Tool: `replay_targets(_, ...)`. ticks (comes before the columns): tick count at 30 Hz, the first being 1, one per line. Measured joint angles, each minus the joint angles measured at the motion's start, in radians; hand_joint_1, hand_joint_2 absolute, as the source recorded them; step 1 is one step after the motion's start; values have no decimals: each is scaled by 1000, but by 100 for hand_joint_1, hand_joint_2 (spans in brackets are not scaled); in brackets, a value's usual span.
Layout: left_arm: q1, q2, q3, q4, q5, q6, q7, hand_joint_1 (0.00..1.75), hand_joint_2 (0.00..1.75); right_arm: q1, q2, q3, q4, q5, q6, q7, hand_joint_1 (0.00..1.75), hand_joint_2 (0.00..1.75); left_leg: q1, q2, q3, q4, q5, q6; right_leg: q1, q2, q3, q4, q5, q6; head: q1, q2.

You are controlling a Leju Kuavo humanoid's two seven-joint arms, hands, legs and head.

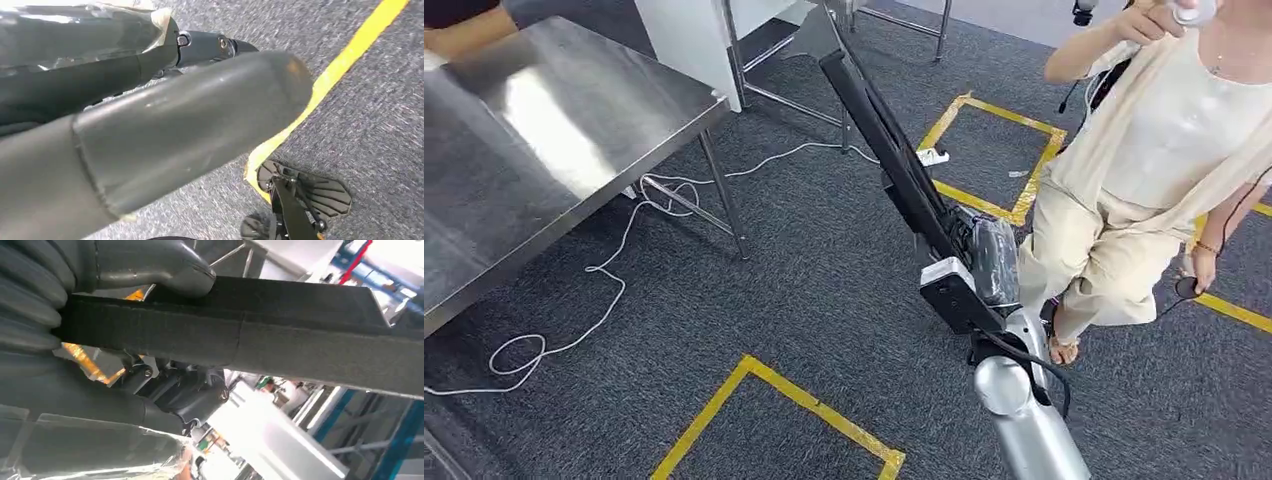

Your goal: Take the parts from the cabinet and place them on the table.

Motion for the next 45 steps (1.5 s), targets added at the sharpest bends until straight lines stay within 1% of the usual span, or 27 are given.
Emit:
replay_targets(1, -1, 1, 1, 0, 0, 0, 0, 0, 0, -3, 0, 1, 3, 0, 0, 0, 175, 175, -8, -9, -6, 9, -4, -10, 6, 12, 9, -20, 1, -11, 2, 0)
replay_targets(5, 7, 3, 3, 0, 0, 3, 1, 0, 0, -13, 1, 3, 13, 0, 10, -1, 175, 175, 2, -24, -15, 6, 1, -31, 5, -14, 10, -19, 11, -51, -4, 0)
replay_targets(7, 6, 4, 5, 0, 0, 4, 1, 0, 0, -24, 3, 5, 17, 0, 11, -1, 175, 175, 0, 48, -37, 66, -41, -38, 8, -25, 11, -21, 13, -68, -14, 0)
replay_targets(8, 3, 4, 6, 0, 0, 4, 1, 0, 0, -29, 3, 5, 19, 0, 11, -1, 175, 175, 2, 61, -69, 133, -78, -40, 12, -33, 11, -21, 12, -76, -16, 0)
replay_targets(10, 1, 4, 11, 0, 0, 5, 1, 0, 0, -33, 3, 7, 26, 0, 14, 0, 175, 175, 2, 69, -142, 286, -142, -43, 20, -53, 10, -20, 10, -79, -16, 0)
replay_targets(11, 2, 4, 13, 0, 0, 6, 1, 0, 0, -34, 3, 8, 29, -1, 16, 0, 175, 175, 2, 69, -154, 312, -142, -42, 23, -62, 10, -20, 9, -80, -15, 0)
replay_targets(12, 3, 4, 14, 0, 0, 6, 1, 0, 0, -37, 3, 8, 32, -1, 19, 0, 175, 175, 1, 70, -143, 290, -123, -39, 25, -71, 10, -20, 9, -81, -16, 0)
replay_targets(14, 3, 5, 16, 0, 0, 6, 1, 0, 0, -44, 3, 8, 33, -2, 21, 0, 175, 175, -2, 82, -65, 149, -55, -24, 31, -87, 11, -20, 9, -81, -15, 0)
replay_targets(15, 2, 6, 16, 0, 0, 6, 1, 0, 0, -48, 3, 8, 33, -2, 22, 0, 175, 175, -9, 110, -15, 65, -27, -11, 32, -93, 13, -20, 8, -81, -16, 0)
replay_targets(16, -1, 8, 16, -1, 0, 7, 1, 0, 0, -52, 3, 8, 33, -2, 23, 0, 175, 175, -19, 148, 6, 26, -36, 2, 38, -100, 14, -20, 8, -80, -14, 0)
replay_targets(20, 0, 9, 18, 0, -2, 10, 0, 0, 0, -60, 5, 14, 35, -3, 27, 3, 175, 175, -30, 109, 3, 9, -23, 18, 39, -134, 22, -27, 7, -65, -14, 0)
replay_targets(21, 1, 9, 18, 0, -2, 10, 0, 0, 0, -62, 6, 15, 36, -4, 29, 6, 175, 175, -12, 101, 18, -9, -8, 21, 43, -117, 11, -16, 0, -60, -11, 0)
replay_targets(22, 1, 9, 19, 0, -2, 10, -1, 0, 0, -68, 6, 17, 40, -8, 32, 7, 175, 175, -15, 94, 20, -14, -5, 23, 36, -75, 6, 9, -15, -57, -11, 0)
replay_targets(23, 0, 9, 19, -1, -2, 10, -1, 0, 0, -78, 6, 18, 45, -12, 37, 7, 175, 175, -14, 86, 17, -14, -2, 27, 34, -54, -25, 75, -50, -63, -9, 0)
replay_targets(26, -1, 7, 22, 0, 3, 18, -2, 0, 0, -95, 6, 30, 85, -24, 55, 6, 175, 175, -13, 53, 14, -13, 1, 28, 23, -46, -113, 260, -109, -58, -6, 0)
replay_targets(28, 2, 2, 32, 0, 7, 29, -5, 0, 0, -109, 12, 36, 109, -29, 63, 2, 175, 175, -10, 31, 13, -11, 2, 24, 16, -46, -87, 204, -74, -37, -6, 0)
replay_targets(29, 2, -1, 37, 0, 10, 37, -8, 0, 0, -121, 17, 40, 119, -33, 64, -4, 175, 175, -8, 19, 13, -8, 2, 21, 9, -40, -44, 117, -35, -22, -6, 0)
replay_targets(30, 2, -3, 40, 0, 13, 39, -10, 0, 0, -134, 19, 43, 128, -35, 65, -8, 175, 175, -7, 10, 11, -4, 0, 15, 1, -20, -3, 33, -4, -11, -6, 0)
replay_targets(31, 1, -3, 45, 0, 18, 41, -14, 0, 0, -150, 22, 49, 141, -37, 66, -13, 175, 175, -10, 2, 4, 2, -1, 5, -6, 23, 15, -16, -6, -9, -3, 0)
replay_targets(32, 0, -4, 47, 0, 22, 42, -17, 0, 0, -163, 29, 54, 151, -37, 67, -15, 175, 175, -13, -7, -5, 8, -4, -3, 2, 18, 23, -20, -3, -24, -5, 0)
replay_targets(35, 7, -7, 62, 0, 26, 48, -25, 0, 0, -191, 43, 66, 185, -35, 68, -26, 175, 175, -2, -24, -15, 3, 6, -19, 8, -3, 19, -19, 0, -47, -7, 0)
replay_targets(36, 9, -8, 66, 0, 29, 48, -26, 0, 0, -203, 48, 70, 192, -34, 68, -26, 175, 175, 2, -15, -18, 10, 1, -23, 0, -9, 20, -23, 4, -54, -8, 0)
replay_targets(37, 9, -8, 68, 0, 31, 49, -26, 0, 0, -212, 55, 75, 197, -34, 68, -26, 175, 175, -2, 28, -28, 36, -18, -28, 1, -15, 21, -23, 3, -62, -10, 0)
replay_targets(38, 8, -10, 69, 0, 32, 50, -26, 0, 0, -218, 59, 78, 200, -34, 68, -28, 175, 175, -2, 50, -54, 92, -51, -31, 5, -23, 23, -23, 2, -70, -18, 0)
replay_targets(41, 6, -11, 70, 0, 33, 50, -27, 0, 0, -224, 60, 80, 218, -33, 68, -28, 175, 175, 1, 70, -163, 301, -133, -37, 15, -55, 24, -22, -3, -78, -18, 0)
replay_targets(43, 8, -11, 72, 0, 33, 50, -27, 0, 0, -224, 61, 83, 227, -33, 68, -28, 175, 175, 1, 74, -154, 272, -92, -33, 19, -72, 27, -22, -6, -81, -18, 0)
replay_targets(45, 8, -11, 76, 0, 33, 50, -27, 0, 0, -231, 67, 83, 232, -31, 66, -28, 175, 175, -1, 92, -76, 118, -11, -21, 21, -86, 32, -22, -11, -81, -19, 0)
